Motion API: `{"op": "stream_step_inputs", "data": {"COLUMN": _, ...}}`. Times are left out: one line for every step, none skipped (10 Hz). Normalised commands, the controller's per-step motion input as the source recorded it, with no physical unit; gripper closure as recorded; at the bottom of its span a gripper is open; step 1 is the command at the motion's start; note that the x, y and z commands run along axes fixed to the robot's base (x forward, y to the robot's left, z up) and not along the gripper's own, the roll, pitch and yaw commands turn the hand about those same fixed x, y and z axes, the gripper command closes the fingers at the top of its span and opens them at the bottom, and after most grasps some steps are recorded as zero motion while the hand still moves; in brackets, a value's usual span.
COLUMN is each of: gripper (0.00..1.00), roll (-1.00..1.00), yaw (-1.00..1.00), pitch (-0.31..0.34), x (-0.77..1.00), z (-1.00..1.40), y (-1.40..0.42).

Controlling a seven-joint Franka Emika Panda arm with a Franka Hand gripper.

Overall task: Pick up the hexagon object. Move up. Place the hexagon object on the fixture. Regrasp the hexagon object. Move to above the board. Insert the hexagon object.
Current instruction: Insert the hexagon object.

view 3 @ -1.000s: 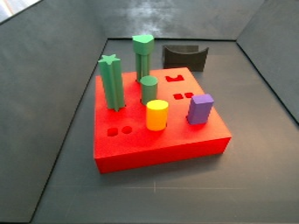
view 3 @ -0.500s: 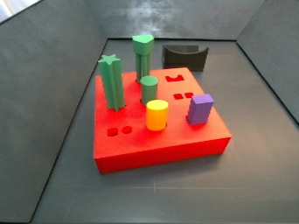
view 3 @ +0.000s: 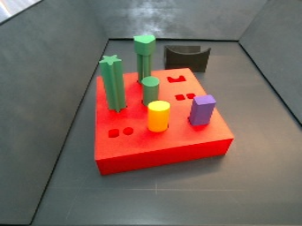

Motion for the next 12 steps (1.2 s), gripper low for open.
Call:
{"op": "stream_step_inputs", "data": {"gripper": 1.0, "roll": 0.0, "yaw": 0.0, "pitch": 0.0, "x": -0.02, "z": 0.0, "y": 0.0}}
{"op": "stream_step_inputs", "data": {"gripper": 1.0, "roll": 0.0, "yaw": 0.0, "pitch": 0.0, "x": -0.05, "z": -0.3, "y": 0.05}}
{"op": "stream_step_inputs", "data": {"gripper": 1.0, "roll": -0.32, "yaw": 0.11, "pitch": -0.129, "x": -0.24, "z": -0.24, "y": 0.54}}
{"op": "stream_step_inputs", "data": {"gripper": 1.0, "roll": -0.4, "yaw": 0.12, "pitch": -0.197, "x": -0.49, "z": -0.32, "y": 0.64}}
{"op": "stream_step_inputs", "data": {"gripper": 1.0, "roll": -0.41, "yaw": 0.16, "pitch": -0.176, "x": -0.31, "z": -0.34, "y": 0.69}}
{"op": "stream_step_inputs", "data": {"gripper": 1.0, "roll": -0.37, "yaw": 0.03, "pitch": -0.171, "x": -0.37, "z": -0.43, "y": 0.63}}
{"op": "stream_step_inputs", "data": {"gripper": 1.0, "roll": -0.29, "yaw": 0.0, "pitch": -0.14, "x": -0.16, "z": -0.6, "y": 0.32}}
{"op": "stream_step_inputs", "data": {"gripper": 1.0, "roll": -0.29, "yaw": 0.0, "pitch": -0.144, "x": 0.03, "z": -0.56, "y": 0.21}}
{"op": "stream_step_inputs", "data": {"gripper": 1.0, "roll": -0.33, "yaw": 0.0, "pitch": -0.176, "x": 0.1, "z": -0.45, "y": 0.17}}
{"op": "stream_step_inputs", "data": {"gripper": 1.0, "roll": -0.26, "yaw": 0.0, "pitch": -0.141, "x": 0.11, "z": -0.6, "y": 0.16}}
{"op": "stream_step_inputs", "data": {"gripper": 1.0, "roll": -0.17, "yaw": 0.0, "pitch": -0.074, "x": -0.05, "z": -0.83, "y": 0.23}}
{"op": "stream_step_inputs", "data": {"gripper": 1.0, "roll": -0.1, "yaw": 0.02, "pitch": -0.044, "x": -0.3, "z": -0.69, "y": 0.34}}
